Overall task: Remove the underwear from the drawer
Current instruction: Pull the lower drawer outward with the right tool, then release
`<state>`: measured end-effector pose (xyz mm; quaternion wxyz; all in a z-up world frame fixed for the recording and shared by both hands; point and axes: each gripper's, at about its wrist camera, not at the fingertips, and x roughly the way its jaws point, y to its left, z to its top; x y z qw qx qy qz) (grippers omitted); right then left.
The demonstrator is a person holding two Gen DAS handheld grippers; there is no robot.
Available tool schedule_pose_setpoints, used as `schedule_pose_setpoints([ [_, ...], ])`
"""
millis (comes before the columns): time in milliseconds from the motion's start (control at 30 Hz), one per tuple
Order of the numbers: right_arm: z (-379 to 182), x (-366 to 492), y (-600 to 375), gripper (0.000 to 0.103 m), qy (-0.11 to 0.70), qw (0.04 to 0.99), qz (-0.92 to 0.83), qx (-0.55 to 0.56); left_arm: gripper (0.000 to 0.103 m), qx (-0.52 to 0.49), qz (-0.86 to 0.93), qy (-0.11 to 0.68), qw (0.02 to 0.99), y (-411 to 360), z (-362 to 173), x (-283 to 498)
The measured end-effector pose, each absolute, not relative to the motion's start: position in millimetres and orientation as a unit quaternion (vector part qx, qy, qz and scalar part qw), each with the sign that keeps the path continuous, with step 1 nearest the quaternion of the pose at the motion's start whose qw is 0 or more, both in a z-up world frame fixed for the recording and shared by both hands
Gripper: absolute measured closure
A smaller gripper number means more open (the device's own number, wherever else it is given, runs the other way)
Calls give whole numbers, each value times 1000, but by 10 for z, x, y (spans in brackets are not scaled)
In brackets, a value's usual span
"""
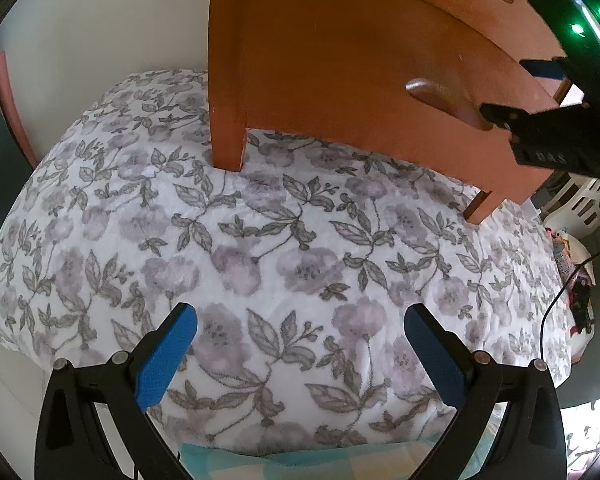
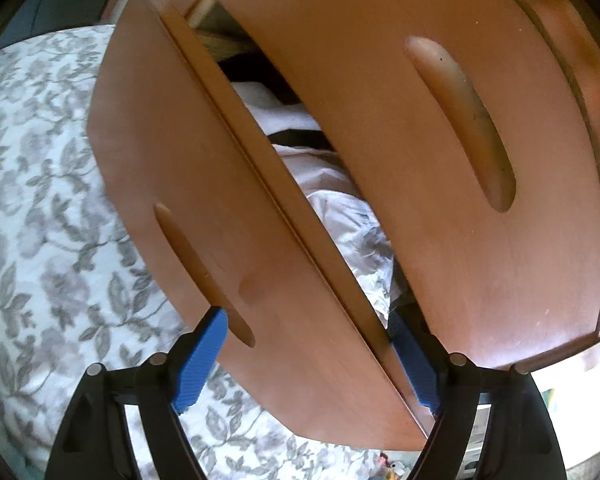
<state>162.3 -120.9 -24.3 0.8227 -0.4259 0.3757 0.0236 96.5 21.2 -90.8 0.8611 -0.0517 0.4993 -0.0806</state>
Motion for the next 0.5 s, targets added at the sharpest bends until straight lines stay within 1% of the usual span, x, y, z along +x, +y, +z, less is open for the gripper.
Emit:
schedule_pose_setpoints([
  [367,-30,1324,-1245,18,427,806,96,-398,0,-50,-84,495,863,250,-804,892],
  [500,45,1176,-1228,18,434,801,109,-398,0,-52,-84,497,862,276,-785,858],
])
